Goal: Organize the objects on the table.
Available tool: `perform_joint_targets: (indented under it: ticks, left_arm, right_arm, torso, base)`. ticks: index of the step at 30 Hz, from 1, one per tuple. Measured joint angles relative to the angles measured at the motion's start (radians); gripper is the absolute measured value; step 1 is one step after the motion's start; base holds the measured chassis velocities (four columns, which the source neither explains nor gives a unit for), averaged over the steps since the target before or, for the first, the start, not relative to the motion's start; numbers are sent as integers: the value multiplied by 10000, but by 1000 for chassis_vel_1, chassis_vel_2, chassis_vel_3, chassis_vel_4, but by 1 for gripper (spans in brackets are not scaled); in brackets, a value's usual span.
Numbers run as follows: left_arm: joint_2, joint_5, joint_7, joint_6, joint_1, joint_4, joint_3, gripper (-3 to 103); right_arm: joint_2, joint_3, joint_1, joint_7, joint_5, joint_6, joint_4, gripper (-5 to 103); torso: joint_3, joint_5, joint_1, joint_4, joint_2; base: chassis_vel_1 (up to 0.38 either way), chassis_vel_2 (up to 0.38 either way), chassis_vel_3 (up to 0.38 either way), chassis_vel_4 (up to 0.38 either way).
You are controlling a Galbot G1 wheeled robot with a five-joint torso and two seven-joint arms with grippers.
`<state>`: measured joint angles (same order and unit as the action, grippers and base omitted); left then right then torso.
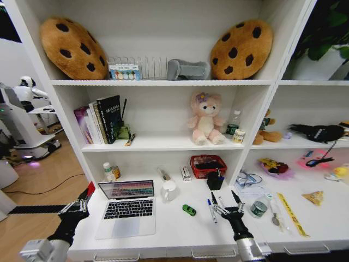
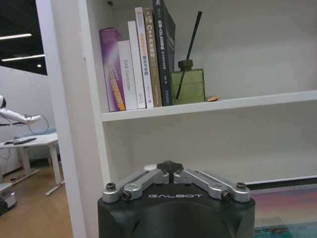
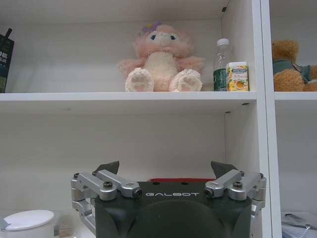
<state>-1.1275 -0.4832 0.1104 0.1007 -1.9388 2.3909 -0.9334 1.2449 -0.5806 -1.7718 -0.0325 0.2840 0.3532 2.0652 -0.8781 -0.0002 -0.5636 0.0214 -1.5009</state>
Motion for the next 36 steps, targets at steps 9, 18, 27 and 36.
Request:
perform_joint_targets:
  ticks: [9, 18, 27, 36]
  left_arm:
    - [2884, -1186, 428, 608, 1768, -1262, 277, 0]
    - [5941, -2069, -477, 1316, 2933, -2369, 463, 0]
    - [7185, -2567, -1240, 2045, 2860, -2113, 757, 0]
    - [7458, -2397, -1502, 2279, 2945, -2059, 1113, 0]
  right_arm:
    - [-18, -270, -1, -12, 235, 63, -87, 100]
    - [-13, -62, 330, -2, 247, 71, -468, 100]
    - [150, -45, 513, 67, 263, 145, -879, 100]
    - [26, 148, 752, 96, 351, 127, -1077, 100]
  torso:
    - [0, -4, -1, 1, 0]
    - [-1, 0, -1, -8, 1]
    - [-1, 1, -1, -2, 1]
    - [0, 1, -1, 0, 1]
  base:
    - [0, 0, 0, 0]
    - [0, 0, 0, 0]
    - [0, 0, 0, 0]
    - [0, 0, 0, 0]
